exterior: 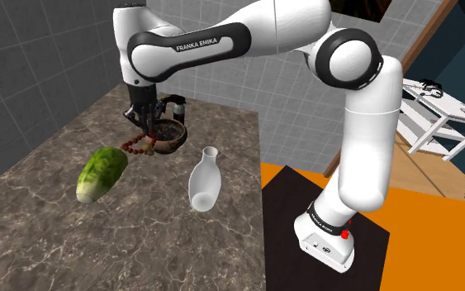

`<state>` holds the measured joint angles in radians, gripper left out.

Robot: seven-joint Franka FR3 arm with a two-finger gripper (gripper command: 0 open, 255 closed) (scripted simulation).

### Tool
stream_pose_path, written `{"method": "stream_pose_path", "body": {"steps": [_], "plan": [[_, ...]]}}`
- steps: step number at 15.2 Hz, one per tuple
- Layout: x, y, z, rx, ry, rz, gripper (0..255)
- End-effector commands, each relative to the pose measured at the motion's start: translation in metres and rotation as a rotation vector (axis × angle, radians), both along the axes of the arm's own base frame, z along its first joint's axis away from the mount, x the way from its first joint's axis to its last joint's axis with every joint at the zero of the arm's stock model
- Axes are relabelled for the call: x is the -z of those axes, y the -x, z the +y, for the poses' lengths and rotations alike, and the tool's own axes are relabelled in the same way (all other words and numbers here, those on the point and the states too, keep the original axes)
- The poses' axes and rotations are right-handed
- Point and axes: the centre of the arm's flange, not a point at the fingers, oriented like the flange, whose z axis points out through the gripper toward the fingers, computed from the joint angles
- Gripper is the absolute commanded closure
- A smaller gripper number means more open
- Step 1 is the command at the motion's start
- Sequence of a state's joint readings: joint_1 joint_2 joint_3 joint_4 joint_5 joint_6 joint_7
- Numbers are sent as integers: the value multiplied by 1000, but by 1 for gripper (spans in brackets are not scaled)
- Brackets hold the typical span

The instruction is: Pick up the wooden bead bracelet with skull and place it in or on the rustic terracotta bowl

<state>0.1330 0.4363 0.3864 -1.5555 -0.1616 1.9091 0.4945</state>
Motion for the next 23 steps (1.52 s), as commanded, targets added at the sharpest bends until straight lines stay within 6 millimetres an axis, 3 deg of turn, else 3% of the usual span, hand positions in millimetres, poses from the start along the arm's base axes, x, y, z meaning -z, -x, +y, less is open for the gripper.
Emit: {"method": "stream_pose_path", "body": {"steps": [1,15,23], "plan": [[-1,-12,-22,-1,0,0,255],[-9,-106,-182,-1,0,0,255],[34,-106,-182,-1,0,0,255]]}}
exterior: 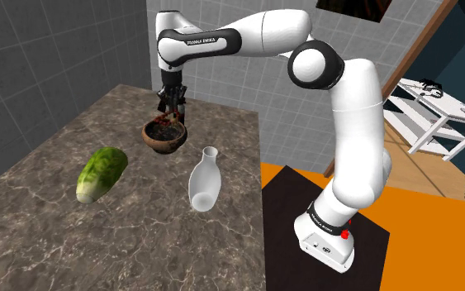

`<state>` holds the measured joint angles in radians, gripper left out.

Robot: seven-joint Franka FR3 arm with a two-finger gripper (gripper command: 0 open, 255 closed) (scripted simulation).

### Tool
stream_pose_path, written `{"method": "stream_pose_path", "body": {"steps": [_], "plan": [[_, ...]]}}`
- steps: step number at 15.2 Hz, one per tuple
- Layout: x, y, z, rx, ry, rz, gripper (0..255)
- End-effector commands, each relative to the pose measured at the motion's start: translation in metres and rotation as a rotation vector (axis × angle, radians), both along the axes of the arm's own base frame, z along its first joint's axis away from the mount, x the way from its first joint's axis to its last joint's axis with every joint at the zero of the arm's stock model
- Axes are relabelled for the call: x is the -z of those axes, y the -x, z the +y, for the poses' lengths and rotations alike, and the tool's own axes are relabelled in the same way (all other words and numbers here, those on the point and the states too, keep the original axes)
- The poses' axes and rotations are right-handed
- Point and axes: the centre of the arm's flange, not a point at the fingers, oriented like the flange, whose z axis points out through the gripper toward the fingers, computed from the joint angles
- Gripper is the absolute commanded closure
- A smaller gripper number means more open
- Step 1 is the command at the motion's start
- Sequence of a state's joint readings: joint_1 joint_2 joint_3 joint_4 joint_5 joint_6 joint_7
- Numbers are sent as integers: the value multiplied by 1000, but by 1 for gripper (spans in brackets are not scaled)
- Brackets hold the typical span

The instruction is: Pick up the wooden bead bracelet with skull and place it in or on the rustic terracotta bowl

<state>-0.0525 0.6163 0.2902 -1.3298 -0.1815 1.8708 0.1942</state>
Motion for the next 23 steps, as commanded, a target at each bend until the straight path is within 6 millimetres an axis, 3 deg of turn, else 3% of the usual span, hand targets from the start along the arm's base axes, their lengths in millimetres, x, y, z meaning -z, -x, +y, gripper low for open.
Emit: {"method": "stream_pose_path", "body": {"steps": [1,8,16,17,22,23], "plan": [[11,-1,-1,0,0,-1,255],[49,-1,-1,0,0,-1,255],[49,-1,-1,0,0,0,255],[49,-1,-1,0,0,0,0],[49,-1,-1,0,0,0,0],[36,-2,-1,0,0,-1,0]]}}
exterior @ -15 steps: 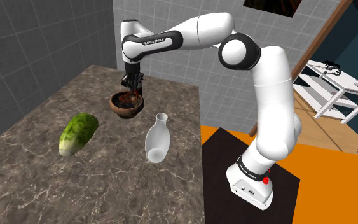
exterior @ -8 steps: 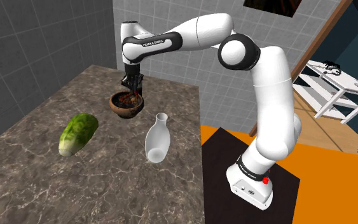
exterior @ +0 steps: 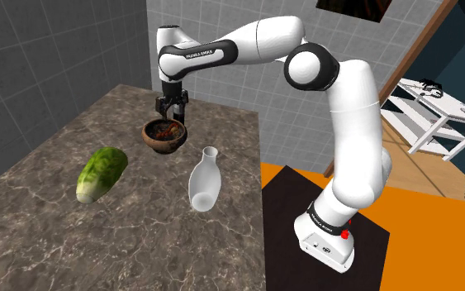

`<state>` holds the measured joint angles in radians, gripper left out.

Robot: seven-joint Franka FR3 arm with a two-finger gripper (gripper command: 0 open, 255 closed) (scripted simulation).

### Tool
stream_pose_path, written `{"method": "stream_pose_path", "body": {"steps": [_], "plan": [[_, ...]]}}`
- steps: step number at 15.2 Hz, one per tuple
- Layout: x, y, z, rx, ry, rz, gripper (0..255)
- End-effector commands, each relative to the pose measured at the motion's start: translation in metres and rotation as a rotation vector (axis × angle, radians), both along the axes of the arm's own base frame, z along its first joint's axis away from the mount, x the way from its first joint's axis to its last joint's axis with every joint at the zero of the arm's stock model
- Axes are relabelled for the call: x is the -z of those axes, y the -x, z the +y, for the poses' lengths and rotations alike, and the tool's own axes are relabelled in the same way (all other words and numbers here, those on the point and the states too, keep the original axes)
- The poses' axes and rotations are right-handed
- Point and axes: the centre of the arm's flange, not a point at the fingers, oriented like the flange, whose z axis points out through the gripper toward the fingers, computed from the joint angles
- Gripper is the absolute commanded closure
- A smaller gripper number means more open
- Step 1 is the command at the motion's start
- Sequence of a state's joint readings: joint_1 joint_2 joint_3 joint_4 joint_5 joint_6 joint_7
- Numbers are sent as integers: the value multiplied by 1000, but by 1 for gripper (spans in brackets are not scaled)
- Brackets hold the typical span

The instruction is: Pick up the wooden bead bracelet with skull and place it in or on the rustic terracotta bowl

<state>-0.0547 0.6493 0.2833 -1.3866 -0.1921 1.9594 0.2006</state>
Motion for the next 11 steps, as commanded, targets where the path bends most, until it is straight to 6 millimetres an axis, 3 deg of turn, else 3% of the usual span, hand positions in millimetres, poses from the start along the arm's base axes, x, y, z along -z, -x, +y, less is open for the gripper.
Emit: {"method": "stream_pose_path", "body": {"steps": [1,3,11], "plan": [[-20,-2,0,0,0,0,0],[-44,-3,1,0,0,0,0],[-44,-3,1,0,0,0,0]]}}
